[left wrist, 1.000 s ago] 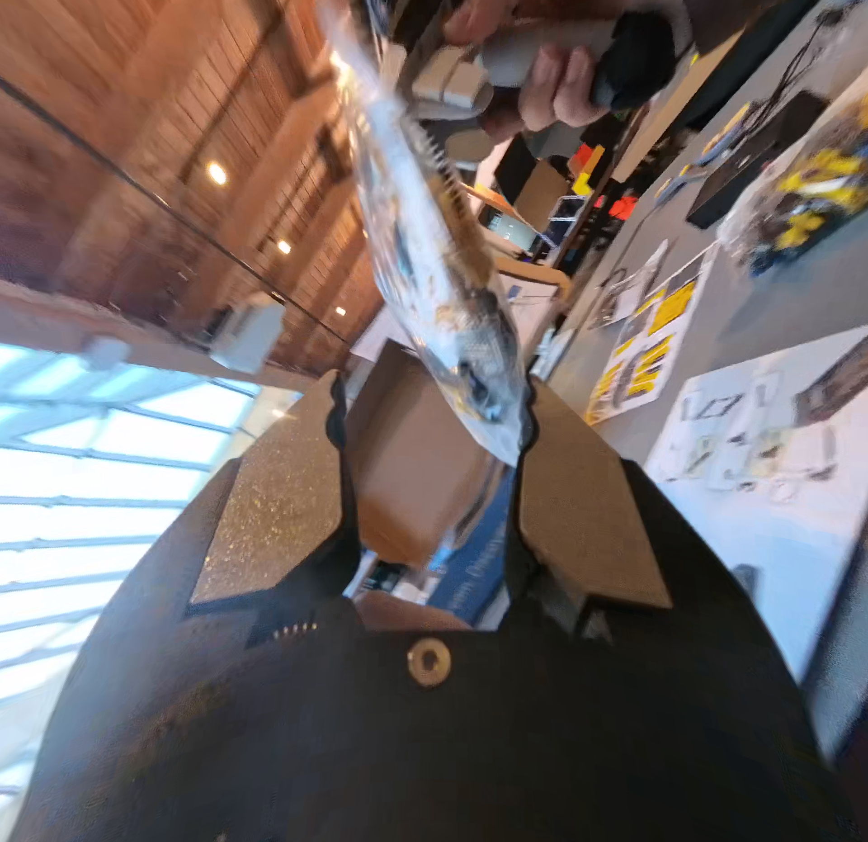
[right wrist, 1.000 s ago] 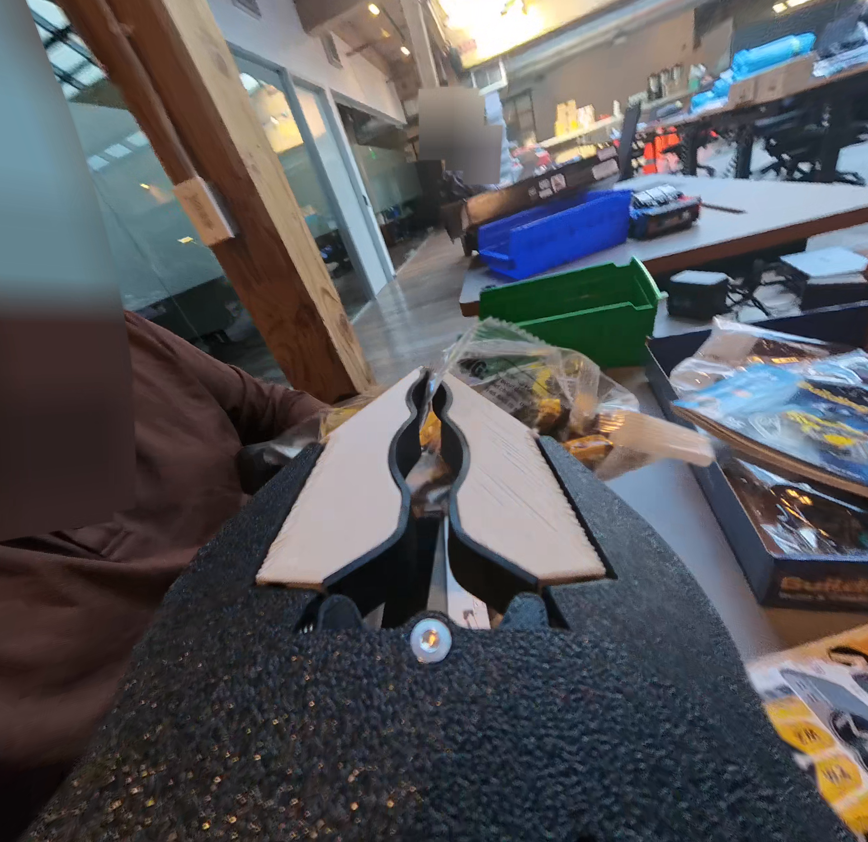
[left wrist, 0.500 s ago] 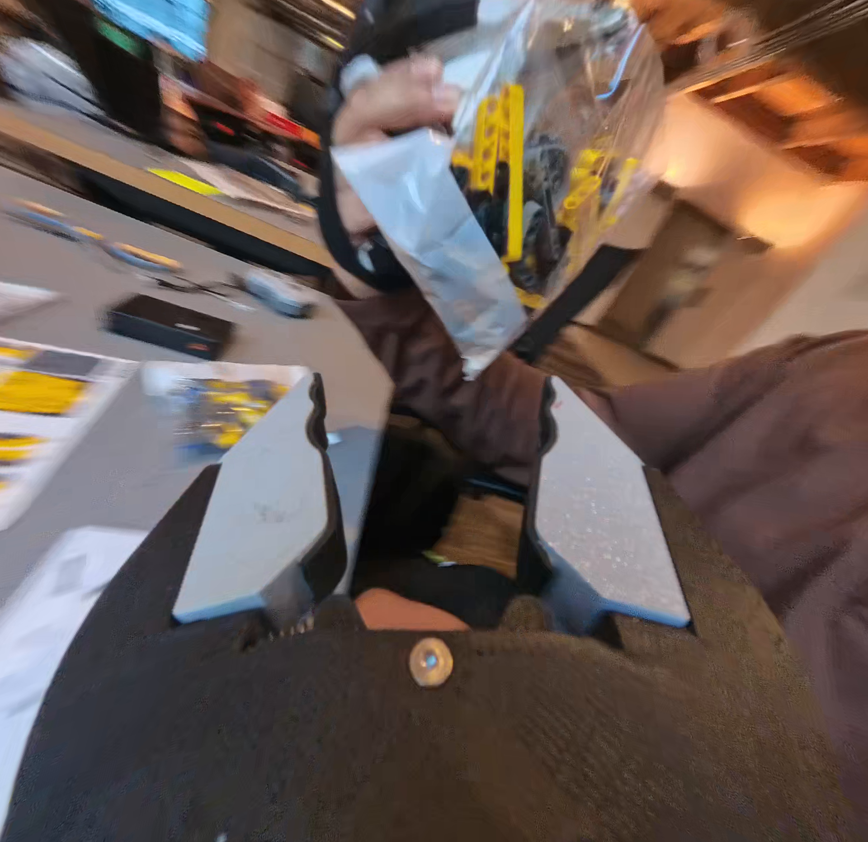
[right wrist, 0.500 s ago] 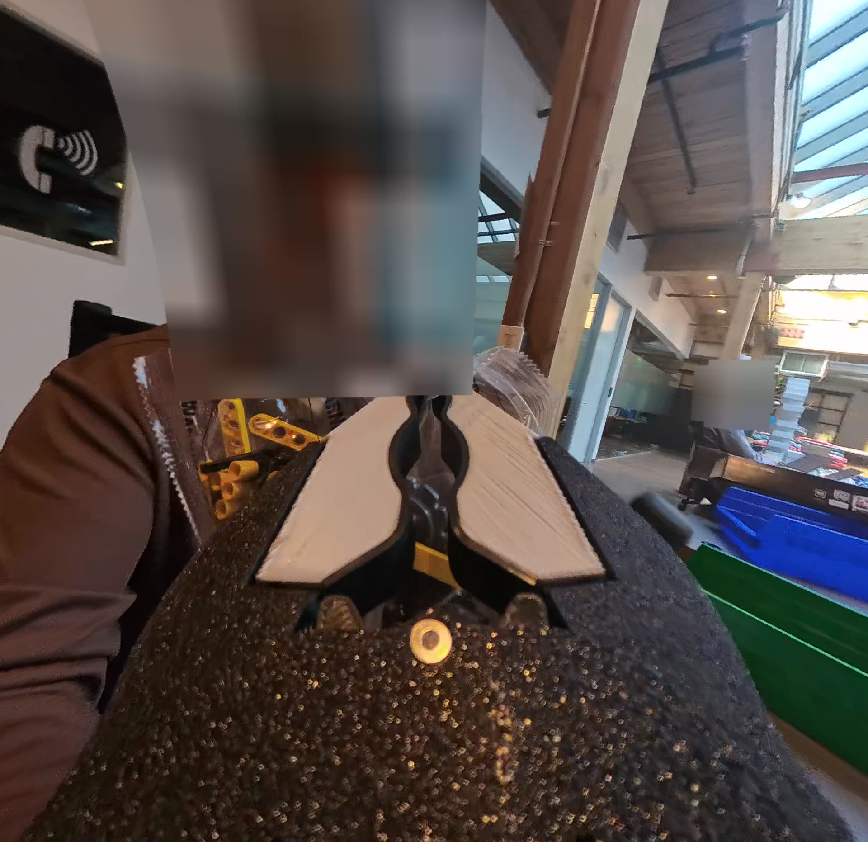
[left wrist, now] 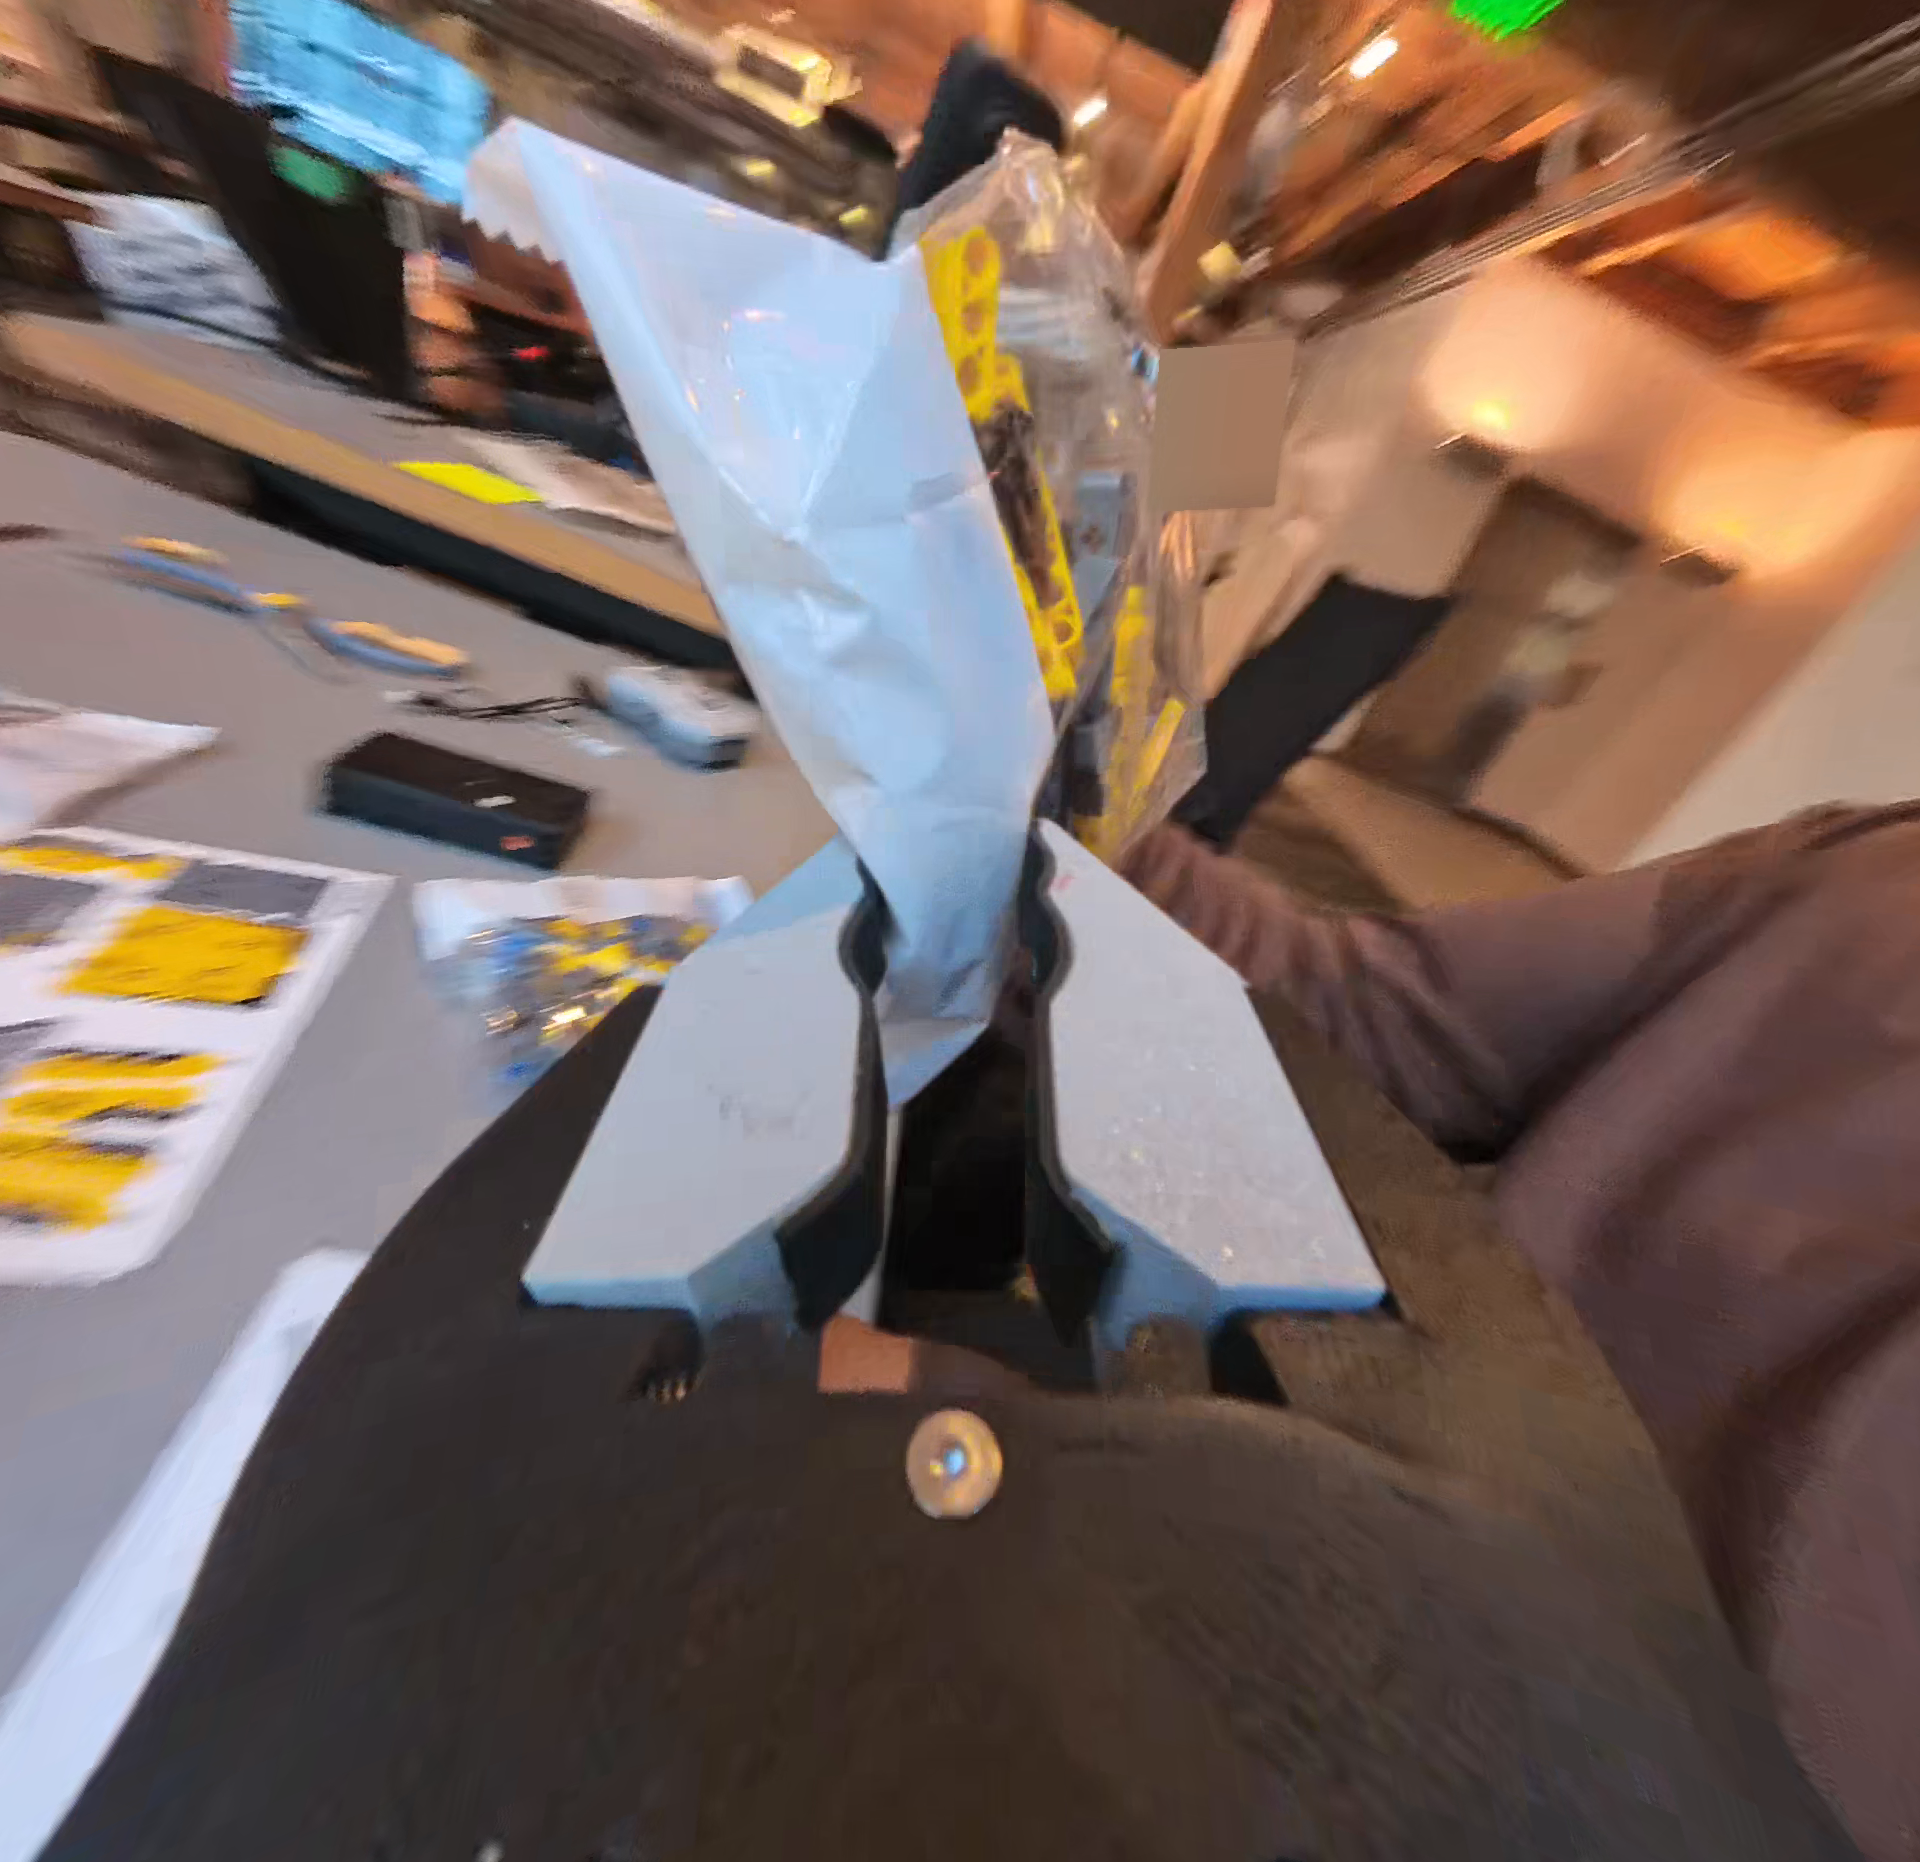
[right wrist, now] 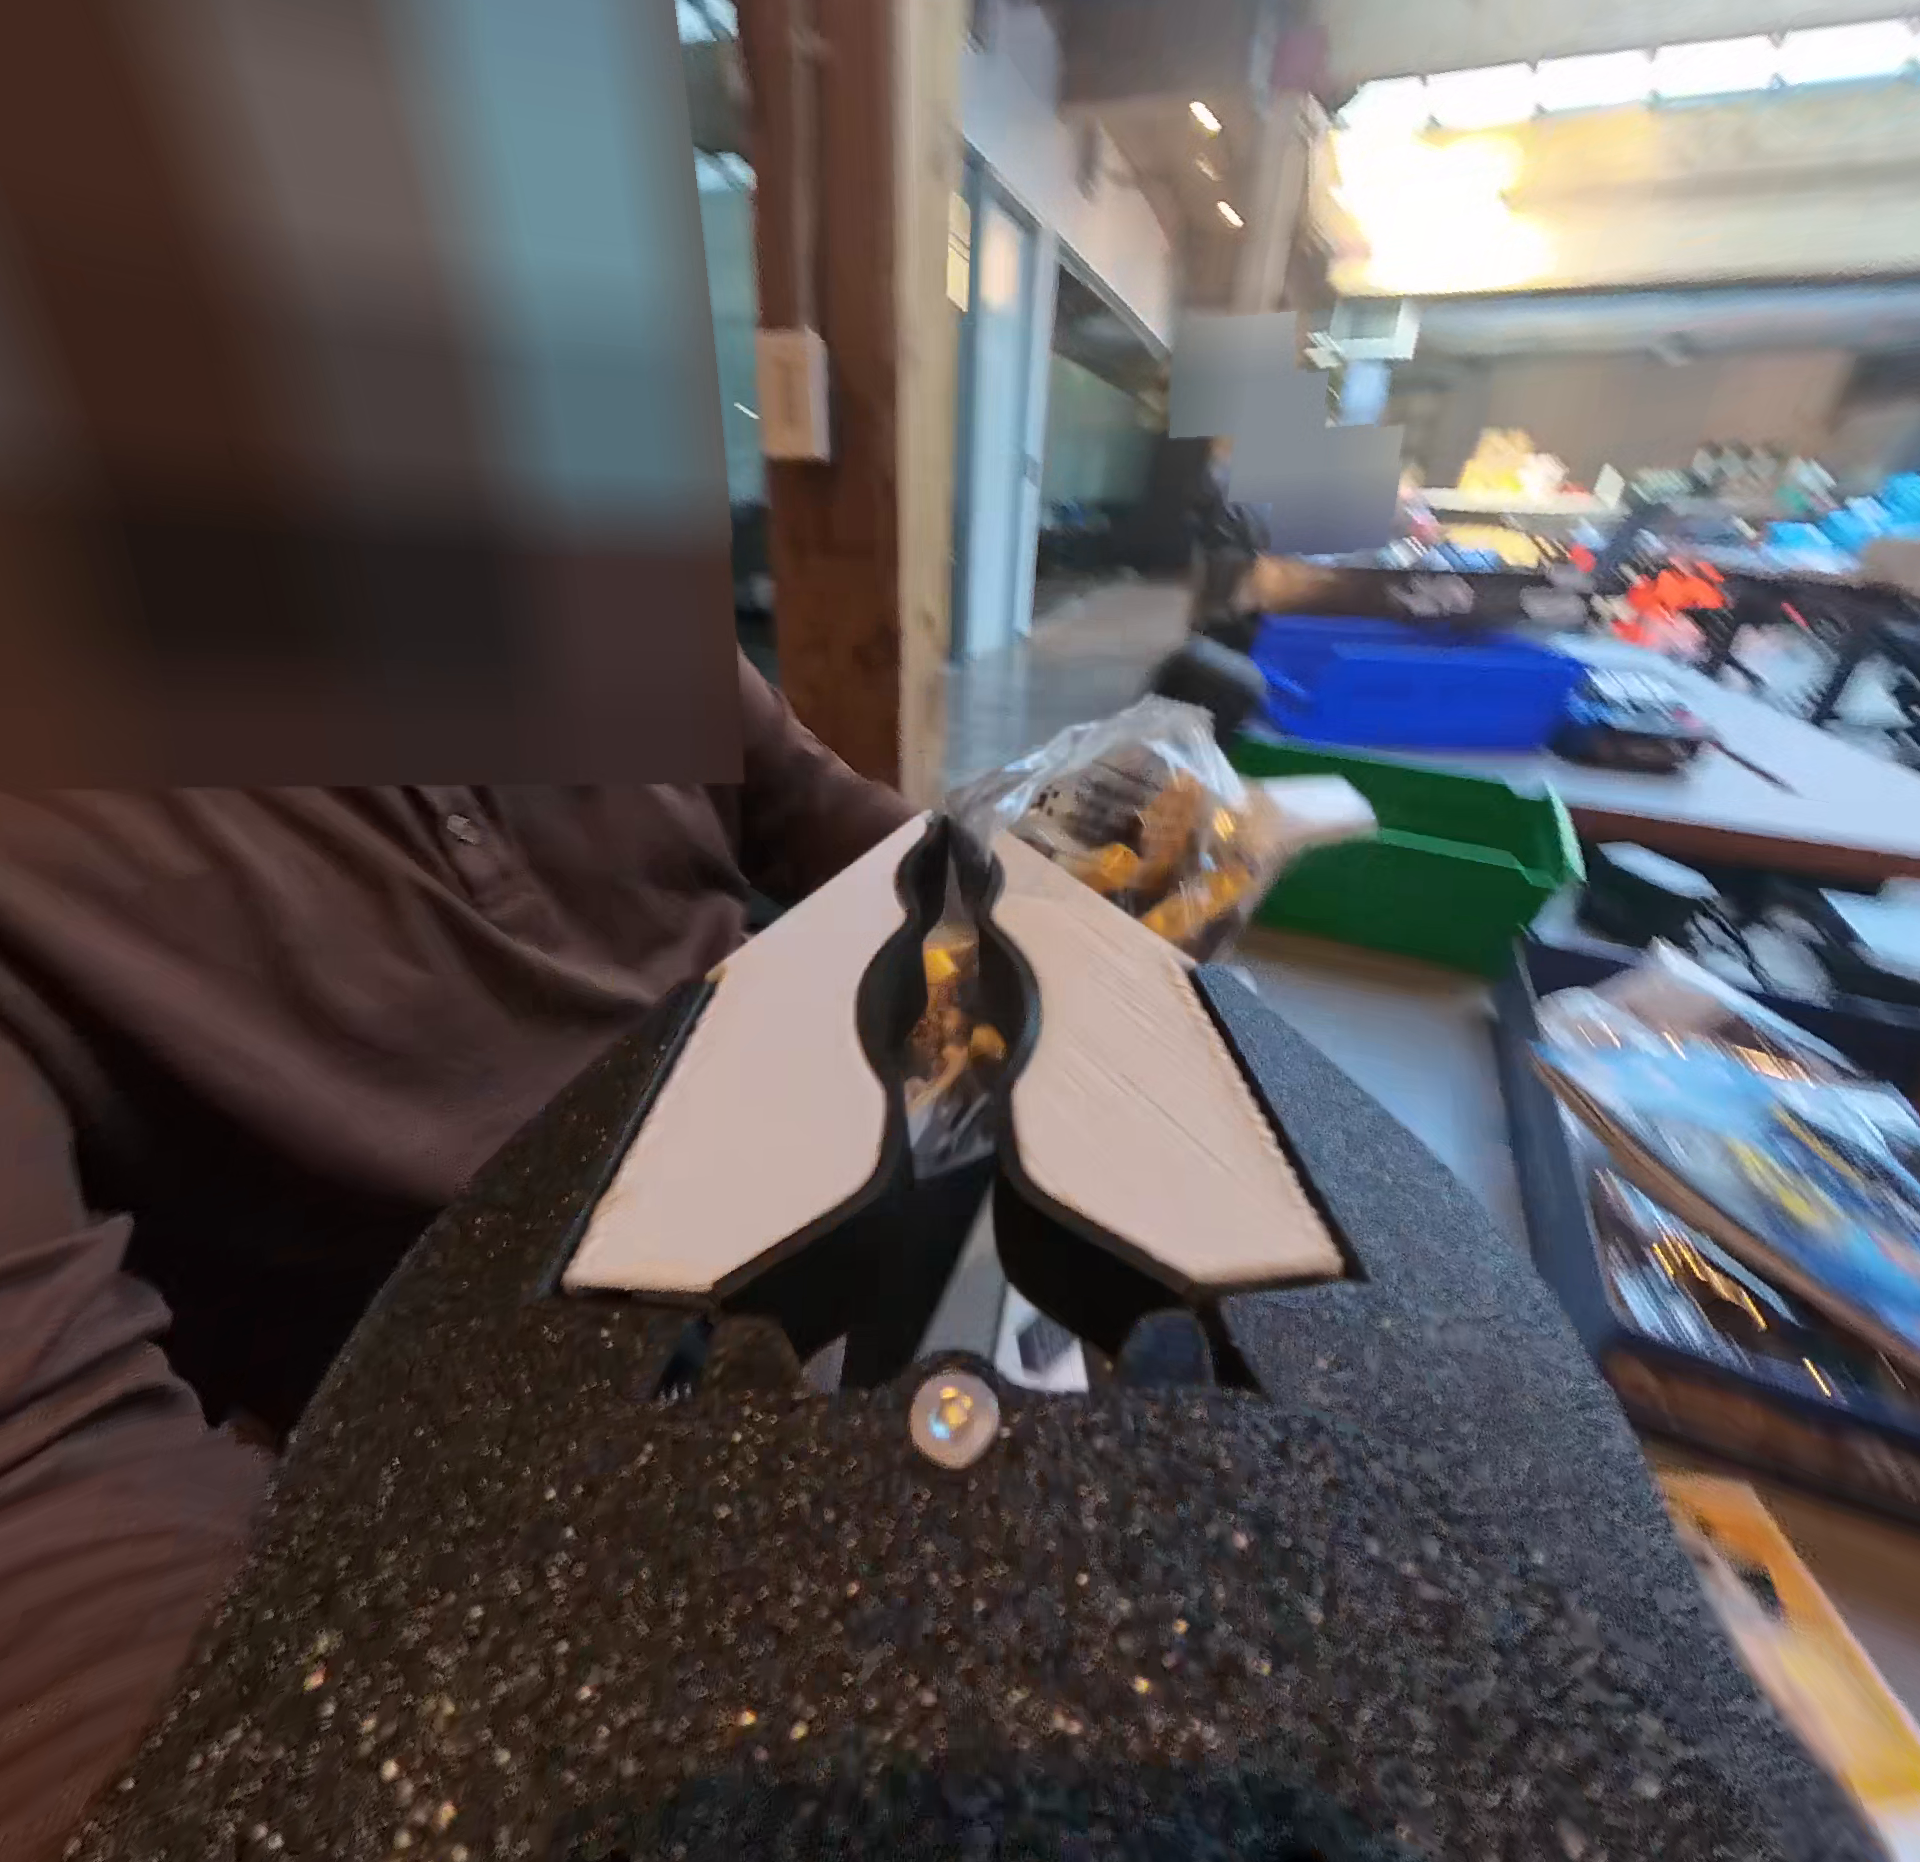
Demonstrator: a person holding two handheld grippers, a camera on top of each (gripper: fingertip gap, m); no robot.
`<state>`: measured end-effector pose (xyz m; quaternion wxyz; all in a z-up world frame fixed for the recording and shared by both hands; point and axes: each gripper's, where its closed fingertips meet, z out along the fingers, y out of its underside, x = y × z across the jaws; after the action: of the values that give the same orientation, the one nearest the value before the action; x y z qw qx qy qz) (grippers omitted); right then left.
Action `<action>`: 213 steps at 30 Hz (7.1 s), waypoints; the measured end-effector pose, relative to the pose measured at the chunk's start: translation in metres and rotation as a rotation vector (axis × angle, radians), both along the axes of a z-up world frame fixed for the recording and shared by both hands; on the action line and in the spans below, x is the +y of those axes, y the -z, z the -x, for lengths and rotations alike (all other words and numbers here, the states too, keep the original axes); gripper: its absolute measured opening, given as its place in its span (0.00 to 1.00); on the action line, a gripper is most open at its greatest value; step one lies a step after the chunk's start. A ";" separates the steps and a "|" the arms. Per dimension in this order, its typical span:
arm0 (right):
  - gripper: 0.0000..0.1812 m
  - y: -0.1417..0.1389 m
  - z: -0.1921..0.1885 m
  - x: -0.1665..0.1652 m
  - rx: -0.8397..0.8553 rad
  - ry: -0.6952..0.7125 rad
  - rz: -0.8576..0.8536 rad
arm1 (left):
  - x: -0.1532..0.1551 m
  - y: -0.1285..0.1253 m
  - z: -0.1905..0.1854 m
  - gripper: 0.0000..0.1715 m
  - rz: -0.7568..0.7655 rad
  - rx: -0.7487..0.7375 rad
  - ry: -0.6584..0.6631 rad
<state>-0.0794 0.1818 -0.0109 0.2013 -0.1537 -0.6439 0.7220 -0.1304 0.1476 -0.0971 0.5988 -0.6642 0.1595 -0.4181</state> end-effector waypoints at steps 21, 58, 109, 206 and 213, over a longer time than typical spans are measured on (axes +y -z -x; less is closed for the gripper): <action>0.00 0.050 0.065 0.036 -0.320 0.352 -0.098 | -0.008 0.020 0.072 0.12 0.038 0.341 -0.352; 0.03 0.050 0.065 0.005 -0.432 0.312 -0.172 | -0.052 0.019 0.067 0.12 0.120 0.076 -0.381; 0.10 0.132 0.087 -0.031 -0.769 0.275 -0.414 | -0.107 0.149 0.167 0.06 0.027 1.330 -0.430; 0.28 0.257 -0.120 0.140 -1.145 1.107 -0.336 | -0.034 0.168 -0.013 0.05 -0.013 0.886 -0.426; 0.28 0.257 -0.119 0.138 -1.062 1.126 -0.348 | -0.035 0.169 -0.013 0.05 -0.014 0.885 -0.427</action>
<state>0.0399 0.3201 -0.2675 0.2231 -0.7464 -0.5830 0.2308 -0.1170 0.1130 -0.2660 0.5504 -0.7920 0.2616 0.0372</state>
